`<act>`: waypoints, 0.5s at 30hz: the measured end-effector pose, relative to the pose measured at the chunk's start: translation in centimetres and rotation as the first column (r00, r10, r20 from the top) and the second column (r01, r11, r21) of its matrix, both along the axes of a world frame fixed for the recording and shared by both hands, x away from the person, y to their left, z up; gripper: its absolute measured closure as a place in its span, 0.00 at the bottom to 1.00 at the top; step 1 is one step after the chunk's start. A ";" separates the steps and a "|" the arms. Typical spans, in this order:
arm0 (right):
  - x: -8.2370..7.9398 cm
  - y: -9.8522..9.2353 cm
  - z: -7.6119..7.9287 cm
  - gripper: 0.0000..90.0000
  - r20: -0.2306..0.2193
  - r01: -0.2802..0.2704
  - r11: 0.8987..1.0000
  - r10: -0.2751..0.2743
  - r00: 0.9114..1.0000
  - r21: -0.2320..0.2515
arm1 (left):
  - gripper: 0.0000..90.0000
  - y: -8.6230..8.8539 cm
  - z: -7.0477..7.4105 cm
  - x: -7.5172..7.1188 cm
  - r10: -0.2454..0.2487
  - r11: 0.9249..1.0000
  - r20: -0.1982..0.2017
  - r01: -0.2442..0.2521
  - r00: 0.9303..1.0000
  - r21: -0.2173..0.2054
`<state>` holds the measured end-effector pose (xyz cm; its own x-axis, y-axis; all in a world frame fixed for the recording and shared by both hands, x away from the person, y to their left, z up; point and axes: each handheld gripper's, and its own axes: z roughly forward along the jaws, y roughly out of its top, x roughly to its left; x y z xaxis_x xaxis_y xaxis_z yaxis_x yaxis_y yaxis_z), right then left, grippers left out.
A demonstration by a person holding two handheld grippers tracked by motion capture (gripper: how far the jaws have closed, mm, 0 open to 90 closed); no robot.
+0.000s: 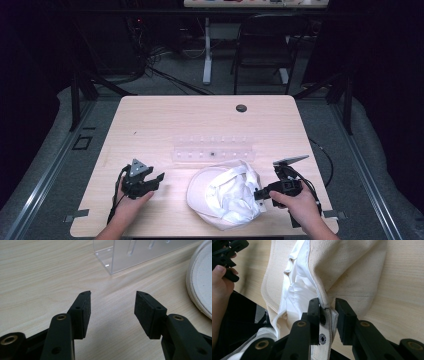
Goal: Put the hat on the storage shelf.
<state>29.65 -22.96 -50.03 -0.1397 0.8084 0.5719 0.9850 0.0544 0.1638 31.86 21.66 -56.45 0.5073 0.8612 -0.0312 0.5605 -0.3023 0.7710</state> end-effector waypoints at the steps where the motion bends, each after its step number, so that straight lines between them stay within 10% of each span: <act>1: 0.0 0.2 -0.1 0.84 0.007 0.006 1.000 -0.006 1.000 -0.003 | 0.53 0.0 0.0 0.0 0.000 1.000 0.000 0.000 1.000 0.000; 15: 0.6 1.1 0.8 0.88 -0.005 -0.053 0.995 0.053 0.999 -0.088 | 0.53 0.1 0.0 0.0 0.000 1.000 0.005 0.000 1.000 0.009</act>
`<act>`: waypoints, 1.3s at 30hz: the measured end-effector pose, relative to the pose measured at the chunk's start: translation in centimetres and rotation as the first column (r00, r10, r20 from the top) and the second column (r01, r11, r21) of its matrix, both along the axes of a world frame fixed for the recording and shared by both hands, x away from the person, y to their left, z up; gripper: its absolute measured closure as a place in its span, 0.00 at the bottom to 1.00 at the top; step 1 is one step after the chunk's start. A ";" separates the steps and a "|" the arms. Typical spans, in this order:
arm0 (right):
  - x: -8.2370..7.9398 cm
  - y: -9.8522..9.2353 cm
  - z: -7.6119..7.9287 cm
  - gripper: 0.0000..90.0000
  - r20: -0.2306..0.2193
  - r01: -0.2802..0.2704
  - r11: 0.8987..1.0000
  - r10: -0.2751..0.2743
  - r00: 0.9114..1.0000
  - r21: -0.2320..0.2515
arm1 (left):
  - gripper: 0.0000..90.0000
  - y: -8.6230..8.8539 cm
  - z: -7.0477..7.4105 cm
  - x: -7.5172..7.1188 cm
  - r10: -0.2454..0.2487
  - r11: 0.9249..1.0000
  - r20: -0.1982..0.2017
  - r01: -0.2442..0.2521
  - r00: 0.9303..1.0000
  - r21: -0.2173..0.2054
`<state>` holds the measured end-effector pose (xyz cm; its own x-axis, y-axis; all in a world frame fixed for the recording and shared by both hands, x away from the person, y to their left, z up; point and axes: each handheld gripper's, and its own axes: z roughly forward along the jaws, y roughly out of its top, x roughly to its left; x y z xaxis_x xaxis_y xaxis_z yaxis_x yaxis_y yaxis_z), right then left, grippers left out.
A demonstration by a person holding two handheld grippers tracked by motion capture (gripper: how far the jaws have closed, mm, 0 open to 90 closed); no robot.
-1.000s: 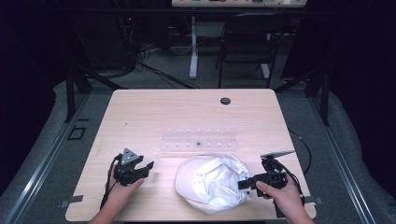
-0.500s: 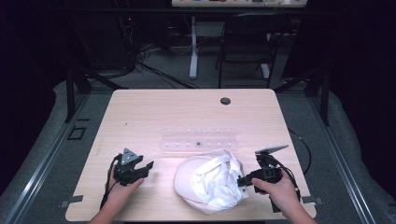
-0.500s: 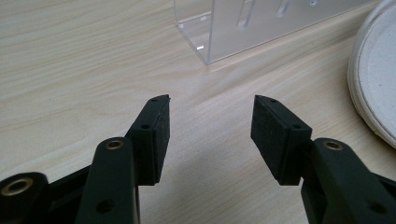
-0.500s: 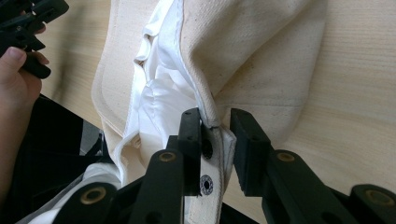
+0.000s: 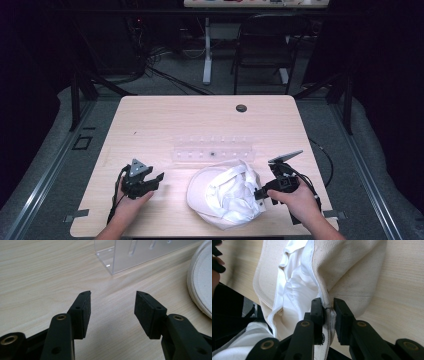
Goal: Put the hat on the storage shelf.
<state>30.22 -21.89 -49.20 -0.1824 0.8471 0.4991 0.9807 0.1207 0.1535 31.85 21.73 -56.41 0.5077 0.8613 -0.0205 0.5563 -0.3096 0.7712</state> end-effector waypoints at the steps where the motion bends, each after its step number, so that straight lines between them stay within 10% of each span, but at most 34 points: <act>1: 0.1 0.0 0.2 0.88 -0.010 -0.023 1.000 0.023 1.000 -0.015 | 0.53 0.0 0.0 0.0 0.000 1.000 0.001 0.000 1.000 0.000; 14: 2.0 0.6 2.6 0.89 0.046 -0.052 0.988 0.060 0.997 -0.148 | 0.53 -0.1 0.1 -0.1 -0.004 1.000 0.007 0.004 1.000 -0.002; 22: 2.6 0.8 3.8 0.90 0.068 0.039 0.983 -0.027 0.997 -0.180 | 0.53 -0.1 0.1 -0.1 -0.004 1.000 0.004 0.004 1.000 0.002; 39: 4.0 1.0 7.2 0.91 0.035 0.061 0.978 -0.055 0.998 -0.200 | 0.52 -0.2 0.0 -0.1 -0.001 1.000 -0.001 0.001 1.000 -0.003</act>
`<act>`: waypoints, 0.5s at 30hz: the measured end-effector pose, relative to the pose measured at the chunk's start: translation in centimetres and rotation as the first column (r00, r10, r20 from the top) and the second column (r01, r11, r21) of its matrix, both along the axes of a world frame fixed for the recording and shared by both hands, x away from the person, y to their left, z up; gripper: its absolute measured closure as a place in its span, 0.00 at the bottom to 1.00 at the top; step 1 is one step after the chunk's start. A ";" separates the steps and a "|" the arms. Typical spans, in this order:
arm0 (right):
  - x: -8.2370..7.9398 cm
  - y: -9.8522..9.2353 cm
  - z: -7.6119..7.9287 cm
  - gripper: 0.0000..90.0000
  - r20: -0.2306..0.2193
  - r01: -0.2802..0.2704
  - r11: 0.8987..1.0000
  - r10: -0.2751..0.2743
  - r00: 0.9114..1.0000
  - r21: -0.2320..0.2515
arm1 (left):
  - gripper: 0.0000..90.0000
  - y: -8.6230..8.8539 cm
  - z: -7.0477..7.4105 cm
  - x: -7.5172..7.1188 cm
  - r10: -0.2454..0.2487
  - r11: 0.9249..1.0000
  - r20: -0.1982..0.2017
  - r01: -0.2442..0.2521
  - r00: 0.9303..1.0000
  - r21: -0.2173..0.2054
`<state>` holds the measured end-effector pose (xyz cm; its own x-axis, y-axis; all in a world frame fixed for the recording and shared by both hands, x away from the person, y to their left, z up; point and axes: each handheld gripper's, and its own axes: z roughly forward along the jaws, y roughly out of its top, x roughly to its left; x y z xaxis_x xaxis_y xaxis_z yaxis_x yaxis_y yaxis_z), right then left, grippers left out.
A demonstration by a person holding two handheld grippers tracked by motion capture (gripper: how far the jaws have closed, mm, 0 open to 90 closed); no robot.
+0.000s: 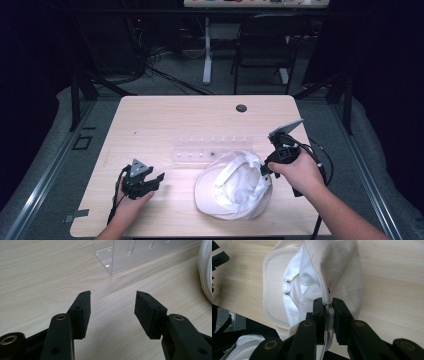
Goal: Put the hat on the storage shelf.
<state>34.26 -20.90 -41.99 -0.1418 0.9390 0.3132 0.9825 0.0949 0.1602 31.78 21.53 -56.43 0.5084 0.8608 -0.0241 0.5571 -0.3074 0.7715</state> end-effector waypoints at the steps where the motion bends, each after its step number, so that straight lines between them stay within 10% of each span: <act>1: 0.0 0.1 0.1 0.91 0.004 0.006 1.000 -0.006 1.000 -0.001 | 0.52 0.0 0.0 0.0 -0.001 1.000 0.001 0.001 1.000 0.001; 15: 0.2 0.2 2.2 0.91 0.000 -0.013 0.999 0.013 1.000 -0.037 | 0.52 0.1 -0.1 0.0 -0.005 1.000 -0.002 0.005 1.000 0.007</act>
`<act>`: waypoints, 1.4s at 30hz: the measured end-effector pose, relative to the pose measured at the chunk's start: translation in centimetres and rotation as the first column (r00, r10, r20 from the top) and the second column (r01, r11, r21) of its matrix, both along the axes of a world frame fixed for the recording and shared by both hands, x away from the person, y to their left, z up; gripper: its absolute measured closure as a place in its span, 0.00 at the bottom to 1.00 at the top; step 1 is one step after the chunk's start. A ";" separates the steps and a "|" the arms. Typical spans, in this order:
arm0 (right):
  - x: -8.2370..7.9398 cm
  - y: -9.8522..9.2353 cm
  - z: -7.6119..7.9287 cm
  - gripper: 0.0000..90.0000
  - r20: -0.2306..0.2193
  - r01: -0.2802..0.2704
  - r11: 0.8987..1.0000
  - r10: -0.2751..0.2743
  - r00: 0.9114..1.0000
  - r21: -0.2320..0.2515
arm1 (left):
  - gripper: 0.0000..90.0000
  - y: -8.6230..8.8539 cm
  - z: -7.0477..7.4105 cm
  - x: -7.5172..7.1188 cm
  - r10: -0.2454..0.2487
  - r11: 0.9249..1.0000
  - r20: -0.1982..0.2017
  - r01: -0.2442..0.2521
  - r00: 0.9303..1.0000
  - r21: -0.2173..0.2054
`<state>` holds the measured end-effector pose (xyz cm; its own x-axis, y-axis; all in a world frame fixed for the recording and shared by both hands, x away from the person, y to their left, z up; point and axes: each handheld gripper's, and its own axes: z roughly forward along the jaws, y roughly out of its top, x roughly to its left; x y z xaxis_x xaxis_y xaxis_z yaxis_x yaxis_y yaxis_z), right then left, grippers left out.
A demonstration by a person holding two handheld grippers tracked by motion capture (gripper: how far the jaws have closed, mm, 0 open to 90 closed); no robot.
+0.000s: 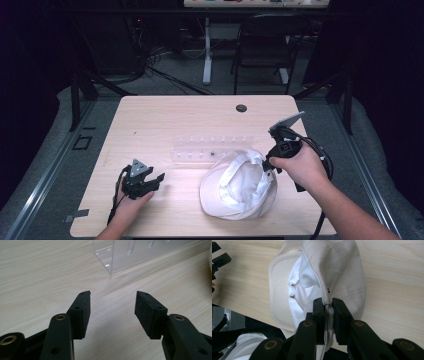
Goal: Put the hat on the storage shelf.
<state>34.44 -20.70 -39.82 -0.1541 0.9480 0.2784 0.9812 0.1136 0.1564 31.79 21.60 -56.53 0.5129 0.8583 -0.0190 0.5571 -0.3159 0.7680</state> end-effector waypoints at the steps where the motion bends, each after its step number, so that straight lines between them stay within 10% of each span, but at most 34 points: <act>1: 0.0 0.0 0.2 0.91 -0.005 -0.007 1.000 0.007 1.000 -0.006 | 0.52 0.0 0.0 0.0 -0.001 1.000 -0.001 0.001 1.000 0.000; 18: 0.0 0.7 2.6 0.91 -0.009 -0.028 1.000 0.028 1.000 0.001 | 0.52 0.1 0.1 -0.2 0.001 1.000 0.002 -0.001 1.000 -0.005; 29: -0.1 0.6 3.5 0.91 -0.016 -0.003 0.995 0.004 1.000 0.097 | 0.52 0.0 0.1 -0.2 -0.002 1.000 0.002 0.002 1.000 0.000; 42: 0.1 -0.1 3.6 0.91 -0.078 0.009 0.958 0.014 0.997 0.287 | 0.52 -0.1 0.0 -0.2 -0.002 1.000 0.000 0.002 1.000 -0.001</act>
